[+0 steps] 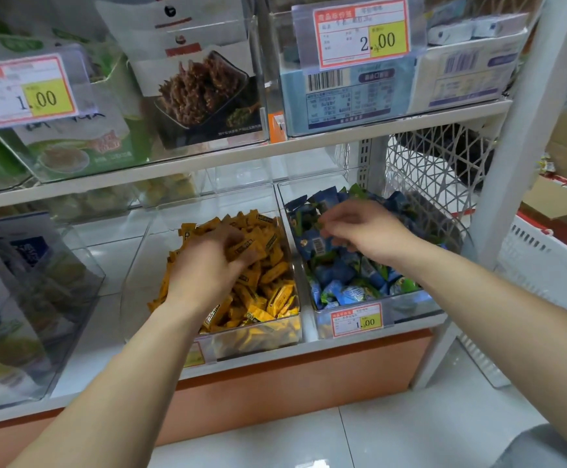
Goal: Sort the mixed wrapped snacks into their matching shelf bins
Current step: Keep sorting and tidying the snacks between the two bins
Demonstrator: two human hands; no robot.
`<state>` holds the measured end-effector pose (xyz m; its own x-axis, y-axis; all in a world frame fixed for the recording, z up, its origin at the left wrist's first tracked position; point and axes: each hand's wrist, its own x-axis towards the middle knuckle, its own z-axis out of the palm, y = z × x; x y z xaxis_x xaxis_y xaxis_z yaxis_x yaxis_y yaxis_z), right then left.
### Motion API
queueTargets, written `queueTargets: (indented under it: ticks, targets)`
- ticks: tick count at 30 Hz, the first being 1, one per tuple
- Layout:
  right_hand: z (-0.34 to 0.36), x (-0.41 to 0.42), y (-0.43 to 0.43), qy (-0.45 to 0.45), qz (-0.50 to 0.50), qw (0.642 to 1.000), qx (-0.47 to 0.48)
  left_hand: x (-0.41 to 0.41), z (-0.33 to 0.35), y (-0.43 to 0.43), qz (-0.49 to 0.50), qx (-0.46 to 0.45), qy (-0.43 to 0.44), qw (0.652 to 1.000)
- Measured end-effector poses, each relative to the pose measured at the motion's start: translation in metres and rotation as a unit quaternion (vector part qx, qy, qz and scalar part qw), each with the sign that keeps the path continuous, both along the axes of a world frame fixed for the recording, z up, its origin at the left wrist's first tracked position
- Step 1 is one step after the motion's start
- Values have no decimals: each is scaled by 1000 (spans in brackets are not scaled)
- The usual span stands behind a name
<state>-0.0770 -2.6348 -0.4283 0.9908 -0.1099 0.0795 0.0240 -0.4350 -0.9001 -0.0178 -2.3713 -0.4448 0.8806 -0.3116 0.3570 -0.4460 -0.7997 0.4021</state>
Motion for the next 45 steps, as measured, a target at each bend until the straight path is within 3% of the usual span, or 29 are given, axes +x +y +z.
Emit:
queueTargets:
  ticks: [3, 6, 9, 13, 16, 20, 27, 34, 39, 45]
  targets:
    - [-16, 15, 5, 53, 50, 989, -130, 4, -4, -1, -9, 60, -29, 998]
    - [-28, 30, 17, 81, 132, 962, -224, -9, 2, -17, -34, -6, -24, 999]
    - [-31, 39, 21, 122, 188, 937, -267, -30, 1, -38, -107, -81, 51, 990]
    - [-46, 41, 15, 115, 211, 918, -316, -36, -7, -46, -132, -91, 153, 975]
    - [-48, 47, 8, 117, 201, 934, -272, -33, -9, -44, -124, -101, 185, 970]
    - [-52, 55, 7, 151, 217, 906, -331, -32, -7, -43, -124, -117, 210, 963]
    - [-38, 60, -3, 197, 234, 901, -308, -32, -6, -42, -126, -127, 209, 961]
    - [-39, 67, -3, -3, 79, 933, -352, -31, -6, -42, -132, -136, 217, 958]
    - [-60, 76, 9, 56, 128, 920, -366, -31, -7, -43, -131, -133, 213, 959]
    - [-58, 86, 8, 122, 178, 927, -306, -31, -9, -45, -127, -144, 217, 957]
